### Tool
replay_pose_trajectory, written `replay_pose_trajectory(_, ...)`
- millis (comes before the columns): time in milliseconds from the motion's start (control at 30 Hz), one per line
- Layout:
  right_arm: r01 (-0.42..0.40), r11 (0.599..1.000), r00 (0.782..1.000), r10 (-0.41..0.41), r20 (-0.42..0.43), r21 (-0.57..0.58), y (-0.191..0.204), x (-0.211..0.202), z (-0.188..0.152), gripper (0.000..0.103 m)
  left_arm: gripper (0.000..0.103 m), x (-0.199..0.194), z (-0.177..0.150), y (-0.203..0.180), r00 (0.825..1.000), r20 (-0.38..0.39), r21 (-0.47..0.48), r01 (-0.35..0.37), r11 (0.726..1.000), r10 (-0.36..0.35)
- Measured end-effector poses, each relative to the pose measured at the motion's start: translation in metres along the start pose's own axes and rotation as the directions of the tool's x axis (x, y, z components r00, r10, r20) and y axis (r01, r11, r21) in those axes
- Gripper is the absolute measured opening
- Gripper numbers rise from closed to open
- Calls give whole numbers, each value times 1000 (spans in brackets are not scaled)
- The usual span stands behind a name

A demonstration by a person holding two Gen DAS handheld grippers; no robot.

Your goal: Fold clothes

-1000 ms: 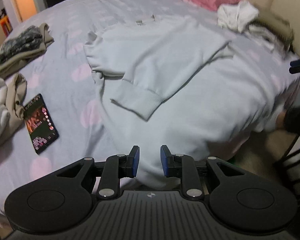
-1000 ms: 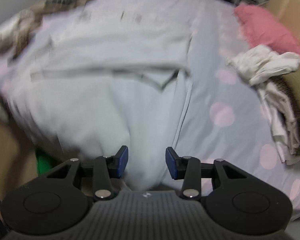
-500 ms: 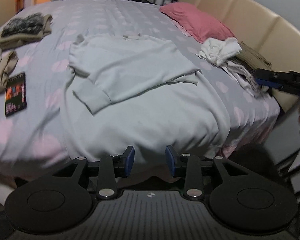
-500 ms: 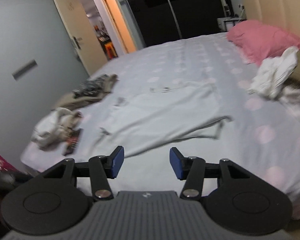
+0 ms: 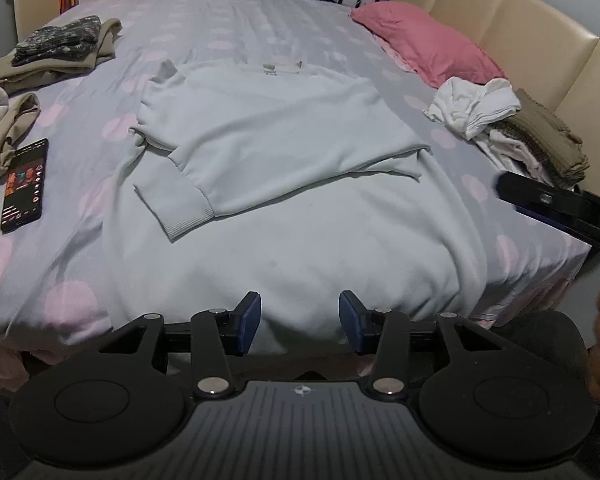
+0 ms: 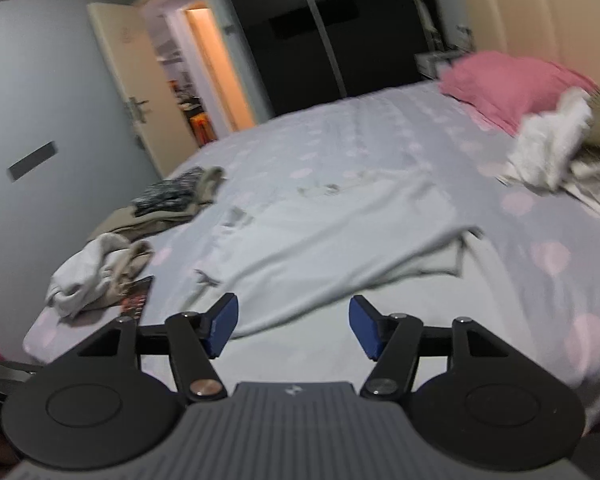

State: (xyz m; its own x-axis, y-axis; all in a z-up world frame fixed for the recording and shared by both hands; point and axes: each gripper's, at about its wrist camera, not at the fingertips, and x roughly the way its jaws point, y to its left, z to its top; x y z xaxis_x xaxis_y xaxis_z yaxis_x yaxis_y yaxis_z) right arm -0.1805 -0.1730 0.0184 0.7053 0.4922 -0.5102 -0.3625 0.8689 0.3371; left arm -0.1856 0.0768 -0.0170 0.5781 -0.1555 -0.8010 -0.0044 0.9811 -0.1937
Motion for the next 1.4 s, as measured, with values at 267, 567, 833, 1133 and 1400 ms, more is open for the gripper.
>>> replay_pose_trajectory(267,111,993,994,-109,-30,45,-47,12,-2,67,48,41,40,14,998,22,-33,-61,998,62)
replay_pose_trajectory(567,182,981,982,-186,-43,-70,-71,153,38,74,59,165,143,58,984,45,-71,-167,983,171)
replay_pose_trajectory(833,219,973,976,-220,-3,-76,-104,311,54,74,95,288,189,88,946,243,44,-231,972,214)
replay_pose_trajectory(1133,210,962,977,-211,15,-172,-107,350,41,87,103,292,174,77,917,289,45,-298,953,273)
replay_pose_trajectory(1400,166,972,986,-161,42,-164,-111,351,34,94,103,298,186,79,919,284,43,-298,954,274)
